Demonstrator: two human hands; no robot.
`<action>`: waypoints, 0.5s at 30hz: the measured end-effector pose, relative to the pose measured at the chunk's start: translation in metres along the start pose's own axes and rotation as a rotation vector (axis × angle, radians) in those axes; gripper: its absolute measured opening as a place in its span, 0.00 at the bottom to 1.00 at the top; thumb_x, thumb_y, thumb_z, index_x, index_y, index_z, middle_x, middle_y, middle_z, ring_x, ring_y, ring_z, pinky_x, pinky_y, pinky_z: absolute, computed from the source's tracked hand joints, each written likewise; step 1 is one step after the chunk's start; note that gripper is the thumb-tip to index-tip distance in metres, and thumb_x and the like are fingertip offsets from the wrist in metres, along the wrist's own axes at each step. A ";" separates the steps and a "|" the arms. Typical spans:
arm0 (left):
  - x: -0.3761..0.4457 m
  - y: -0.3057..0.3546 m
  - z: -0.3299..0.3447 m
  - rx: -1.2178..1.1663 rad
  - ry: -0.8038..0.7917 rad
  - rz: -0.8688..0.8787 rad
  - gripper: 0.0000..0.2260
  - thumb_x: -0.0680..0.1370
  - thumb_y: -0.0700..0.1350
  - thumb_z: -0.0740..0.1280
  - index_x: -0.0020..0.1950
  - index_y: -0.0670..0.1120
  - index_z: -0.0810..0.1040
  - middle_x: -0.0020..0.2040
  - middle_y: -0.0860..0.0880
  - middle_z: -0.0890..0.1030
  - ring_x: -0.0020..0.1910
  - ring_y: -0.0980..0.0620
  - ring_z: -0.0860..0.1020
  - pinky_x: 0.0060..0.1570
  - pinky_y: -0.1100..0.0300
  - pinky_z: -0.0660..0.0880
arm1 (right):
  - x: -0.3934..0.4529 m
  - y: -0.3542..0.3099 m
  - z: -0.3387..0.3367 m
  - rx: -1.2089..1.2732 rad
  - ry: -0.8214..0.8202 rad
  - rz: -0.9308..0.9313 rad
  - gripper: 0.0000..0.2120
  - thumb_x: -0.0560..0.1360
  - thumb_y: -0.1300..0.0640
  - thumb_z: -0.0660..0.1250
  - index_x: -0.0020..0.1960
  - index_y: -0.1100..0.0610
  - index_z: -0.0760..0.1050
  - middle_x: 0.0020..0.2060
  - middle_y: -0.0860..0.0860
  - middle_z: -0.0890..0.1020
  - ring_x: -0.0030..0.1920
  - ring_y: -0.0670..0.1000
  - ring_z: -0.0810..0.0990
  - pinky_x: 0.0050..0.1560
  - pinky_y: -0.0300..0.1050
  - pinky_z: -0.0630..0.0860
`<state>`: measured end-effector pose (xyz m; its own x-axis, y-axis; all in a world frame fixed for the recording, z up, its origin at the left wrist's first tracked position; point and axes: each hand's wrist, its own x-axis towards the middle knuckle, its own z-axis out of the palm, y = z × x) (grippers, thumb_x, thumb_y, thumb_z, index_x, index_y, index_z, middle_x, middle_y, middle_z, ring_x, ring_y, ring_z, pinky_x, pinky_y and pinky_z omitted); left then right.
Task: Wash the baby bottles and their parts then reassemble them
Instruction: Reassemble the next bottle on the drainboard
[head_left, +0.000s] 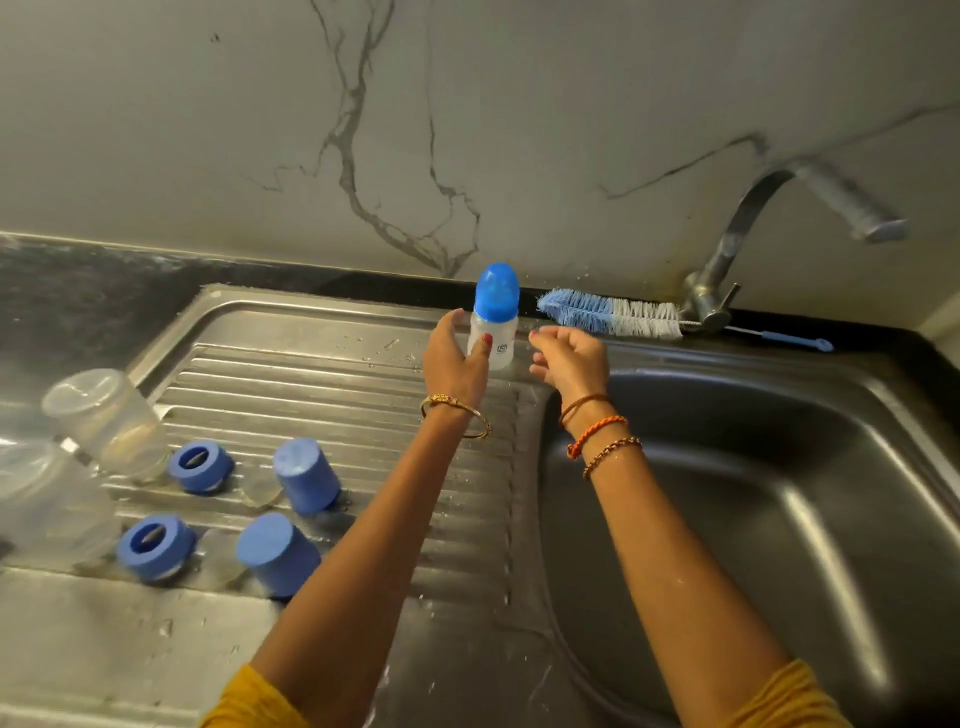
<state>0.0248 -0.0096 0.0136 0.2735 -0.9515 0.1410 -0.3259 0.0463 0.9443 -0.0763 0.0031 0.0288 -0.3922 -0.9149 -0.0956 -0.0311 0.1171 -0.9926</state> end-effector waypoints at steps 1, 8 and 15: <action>-0.010 0.006 -0.007 -0.018 0.014 0.023 0.16 0.77 0.41 0.65 0.64 0.40 0.71 0.61 0.43 0.76 0.59 0.51 0.74 0.57 0.63 0.69 | -0.010 -0.003 -0.003 -0.001 0.024 -0.039 0.04 0.73 0.62 0.68 0.42 0.56 0.75 0.34 0.48 0.76 0.35 0.45 0.76 0.42 0.43 0.78; -0.089 0.018 -0.056 -0.007 -0.017 0.139 0.11 0.78 0.42 0.64 0.58 0.40 0.76 0.54 0.44 0.79 0.48 0.55 0.76 0.39 0.75 0.71 | -0.086 0.006 -0.015 -0.106 0.104 -0.236 0.14 0.70 0.64 0.69 0.32 0.52 0.68 0.30 0.48 0.73 0.36 0.51 0.73 0.43 0.50 0.77; -0.147 -0.008 -0.103 -0.091 0.077 0.095 0.07 0.77 0.39 0.64 0.54 0.38 0.77 0.47 0.47 0.78 0.44 0.54 0.74 0.41 0.66 0.73 | -0.158 0.043 -0.014 -0.292 -0.073 -0.279 0.13 0.68 0.63 0.71 0.31 0.51 0.70 0.29 0.43 0.74 0.32 0.40 0.72 0.38 0.37 0.72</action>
<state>0.0800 0.1615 0.0160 0.3153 -0.9153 0.2507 -0.2711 0.1663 0.9481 -0.0286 0.1586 0.0027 -0.2661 -0.9508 0.1588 -0.3910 -0.0441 -0.9193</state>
